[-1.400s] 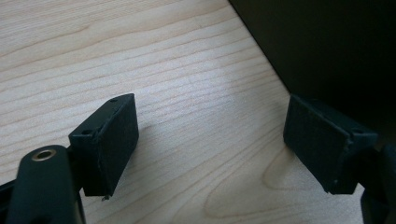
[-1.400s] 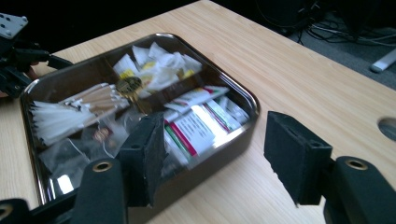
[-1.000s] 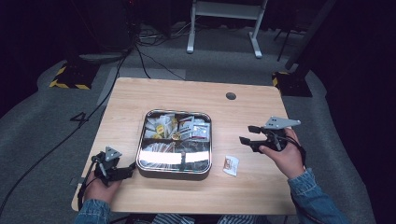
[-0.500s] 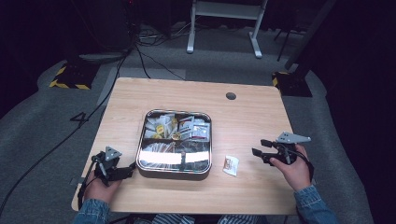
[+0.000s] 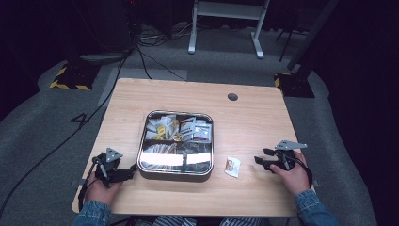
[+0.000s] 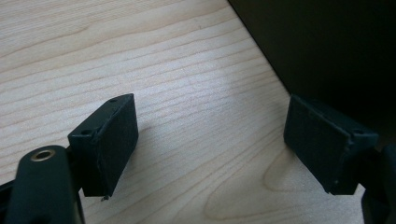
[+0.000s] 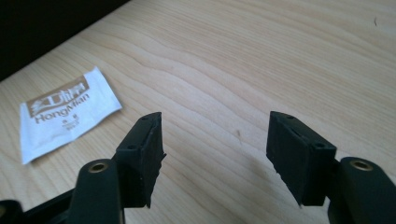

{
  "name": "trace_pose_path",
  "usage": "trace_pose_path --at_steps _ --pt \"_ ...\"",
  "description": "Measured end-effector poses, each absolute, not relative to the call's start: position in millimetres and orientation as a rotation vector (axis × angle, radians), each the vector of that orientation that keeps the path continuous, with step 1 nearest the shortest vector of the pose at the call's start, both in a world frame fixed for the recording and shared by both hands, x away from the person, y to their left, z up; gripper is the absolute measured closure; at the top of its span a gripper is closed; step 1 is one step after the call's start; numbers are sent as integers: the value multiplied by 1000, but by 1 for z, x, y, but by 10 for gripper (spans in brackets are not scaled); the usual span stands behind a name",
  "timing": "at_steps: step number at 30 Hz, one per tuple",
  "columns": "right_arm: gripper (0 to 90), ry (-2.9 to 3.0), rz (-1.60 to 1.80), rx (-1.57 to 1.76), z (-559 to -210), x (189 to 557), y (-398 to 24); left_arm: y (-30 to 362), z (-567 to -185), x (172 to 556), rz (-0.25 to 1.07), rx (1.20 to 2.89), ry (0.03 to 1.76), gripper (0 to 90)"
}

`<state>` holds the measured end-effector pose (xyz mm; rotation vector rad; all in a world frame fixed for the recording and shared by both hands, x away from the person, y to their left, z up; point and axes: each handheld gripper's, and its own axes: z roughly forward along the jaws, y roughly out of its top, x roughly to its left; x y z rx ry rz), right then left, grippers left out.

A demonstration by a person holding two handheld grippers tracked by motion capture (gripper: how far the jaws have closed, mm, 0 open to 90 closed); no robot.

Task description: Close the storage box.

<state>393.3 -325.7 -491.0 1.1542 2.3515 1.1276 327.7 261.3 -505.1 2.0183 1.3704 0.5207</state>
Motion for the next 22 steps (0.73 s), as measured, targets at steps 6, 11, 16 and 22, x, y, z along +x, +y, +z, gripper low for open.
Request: trace_pose_path --at_steps 6,11,16,22 --pt "330 2333 1083 1160 -497 394 -326 261 -505 328 521 2018 1370 183" --pt "197 2342 1029 1102 -504 393 -324 261 -505 328 519 2017 1370 182" --pt "107 2352 1012 1105 -505 395 -321 261 -505 328 520 2017 1370 182" --pt "90 2362 1011 1099 -505 395 -320 262 -505 328 517 2019 1368 180"
